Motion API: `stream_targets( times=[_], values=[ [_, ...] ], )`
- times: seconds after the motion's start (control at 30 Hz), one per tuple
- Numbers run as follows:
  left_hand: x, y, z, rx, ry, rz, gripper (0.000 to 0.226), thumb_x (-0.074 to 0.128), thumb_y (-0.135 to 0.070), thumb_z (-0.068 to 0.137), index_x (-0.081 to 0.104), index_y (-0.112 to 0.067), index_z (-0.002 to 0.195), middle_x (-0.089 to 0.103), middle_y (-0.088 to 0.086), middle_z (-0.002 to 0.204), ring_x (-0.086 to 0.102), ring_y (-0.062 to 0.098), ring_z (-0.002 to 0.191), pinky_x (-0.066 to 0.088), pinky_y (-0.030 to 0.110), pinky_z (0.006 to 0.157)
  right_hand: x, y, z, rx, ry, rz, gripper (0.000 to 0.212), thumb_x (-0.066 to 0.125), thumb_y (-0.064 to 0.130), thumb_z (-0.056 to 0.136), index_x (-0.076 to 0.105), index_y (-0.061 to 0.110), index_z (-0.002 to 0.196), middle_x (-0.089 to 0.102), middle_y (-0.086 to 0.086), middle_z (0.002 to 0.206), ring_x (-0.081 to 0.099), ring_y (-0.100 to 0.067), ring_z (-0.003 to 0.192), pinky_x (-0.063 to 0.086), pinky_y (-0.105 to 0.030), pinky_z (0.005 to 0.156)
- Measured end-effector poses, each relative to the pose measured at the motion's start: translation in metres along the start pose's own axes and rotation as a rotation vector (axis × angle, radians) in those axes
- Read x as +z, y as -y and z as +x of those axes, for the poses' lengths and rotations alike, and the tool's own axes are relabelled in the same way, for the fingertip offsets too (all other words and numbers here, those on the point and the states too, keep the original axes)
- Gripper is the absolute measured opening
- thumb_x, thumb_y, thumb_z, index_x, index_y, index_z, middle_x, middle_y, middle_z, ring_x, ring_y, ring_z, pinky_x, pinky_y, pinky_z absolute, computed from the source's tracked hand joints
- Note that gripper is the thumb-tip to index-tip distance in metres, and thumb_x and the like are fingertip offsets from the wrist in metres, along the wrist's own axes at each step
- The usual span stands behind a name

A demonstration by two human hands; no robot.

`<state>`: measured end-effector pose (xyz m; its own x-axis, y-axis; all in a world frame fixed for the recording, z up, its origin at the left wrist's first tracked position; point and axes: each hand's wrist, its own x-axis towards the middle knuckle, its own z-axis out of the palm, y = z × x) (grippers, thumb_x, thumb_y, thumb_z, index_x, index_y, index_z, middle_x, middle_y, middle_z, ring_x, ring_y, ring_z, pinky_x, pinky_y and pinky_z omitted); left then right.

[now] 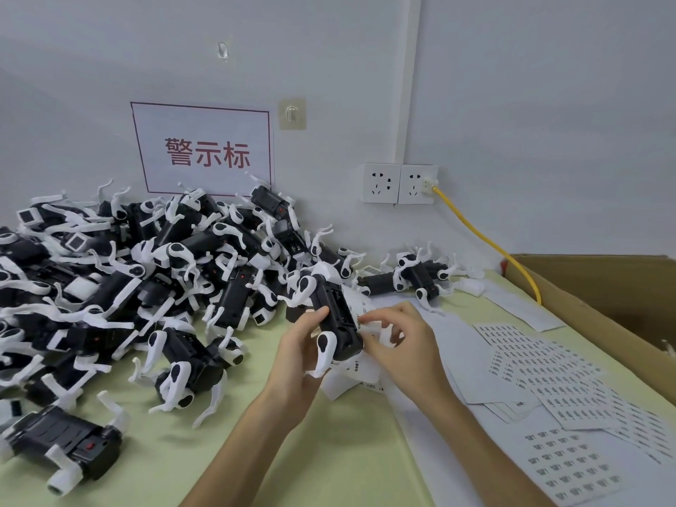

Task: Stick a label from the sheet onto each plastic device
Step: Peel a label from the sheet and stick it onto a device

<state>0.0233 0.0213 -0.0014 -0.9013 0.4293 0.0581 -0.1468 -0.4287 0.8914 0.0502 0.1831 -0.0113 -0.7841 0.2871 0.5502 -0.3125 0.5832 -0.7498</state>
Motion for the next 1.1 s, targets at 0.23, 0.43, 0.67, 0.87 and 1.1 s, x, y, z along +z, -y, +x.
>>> stream_targets(
  times=[0.23, 0.43, 0.67, 0.87, 1.1],
  values=[
    [0.002, -0.001, -0.003, -0.019, -0.11, 0.141, 0.056, 0.067, -0.047, 0.073, 0.074, -0.003, 0.108, 0.073, 0.025, 0.114, 0.066, 0.043, 0.11, 0.038, 0.055, 0.113, -0.002, -0.006, -0.001, -0.121, 0.082, -0.09, 0.01, 0.083, 0.016, 0.079, 0.08, 0.022, 0.087, 0.057, 0.01, 0.078, 0.047, -0.005, 0.057, 0.034, -0.011, 0.056],
    [0.007, -0.005, -0.007, 0.011, -0.122, 0.193, 0.089, 0.071, -0.059, 0.057, 0.06, 0.012, 0.109, 0.053, 0.014, 0.098, 0.046, 0.028, 0.091, 0.031, 0.041, 0.088, -0.003, -0.008, -0.002, -0.238, 0.101, -0.149, 0.006, 0.079, 0.007, 0.079, 0.079, 0.012, 0.076, 0.054, 0.014, 0.067, 0.05, -0.004, 0.056, 0.033, -0.008, 0.056],
    [0.006, -0.001, -0.004, 0.016, -0.159, 0.188, 0.075, 0.068, -0.05, 0.07, 0.063, 0.008, 0.116, 0.069, 0.028, 0.107, 0.059, 0.029, 0.091, 0.041, 0.043, 0.091, 0.0, -0.008, -0.001, -0.205, 0.081, -0.102, 0.017, 0.076, 0.004, 0.078, 0.071, 0.013, 0.064, 0.058, 0.009, 0.061, 0.05, -0.007, 0.054, 0.038, -0.015, 0.053],
    [0.002, 0.002, 0.0, -0.011, -0.122, 0.155, 0.047, 0.066, -0.047, 0.076, 0.077, -0.009, 0.101, 0.069, 0.027, 0.119, 0.064, 0.032, 0.099, 0.036, 0.057, 0.114, -0.004, -0.005, 0.001, -0.017, 0.067, -0.014, 0.024, 0.073, 0.005, 0.081, 0.071, 0.02, 0.063, 0.067, 0.014, 0.066, 0.055, -0.005, 0.054, 0.041, -0.013, 0.056],
    [0.003, 0.002, -0.001, -0.001, -0.22, 0.19, 0.055, 0.067, -0.05, 0.078, 0.074, -0.006, 0.111, 0.075, 0.007, 0.109, 0.068, 0.028, 0.102, 0.046, 0.041, 0.096, -0.012, 0.0, 0.004, 0.145, -0.031, 0.09, 0.019, 0.067, 0.01, 0.092, 0.074, 0.013, 0.075, 0.069, 0.0, 0.064, 0.061, -0.01, 0.049, 0.056, -0.034, 0.064]
  ],
)
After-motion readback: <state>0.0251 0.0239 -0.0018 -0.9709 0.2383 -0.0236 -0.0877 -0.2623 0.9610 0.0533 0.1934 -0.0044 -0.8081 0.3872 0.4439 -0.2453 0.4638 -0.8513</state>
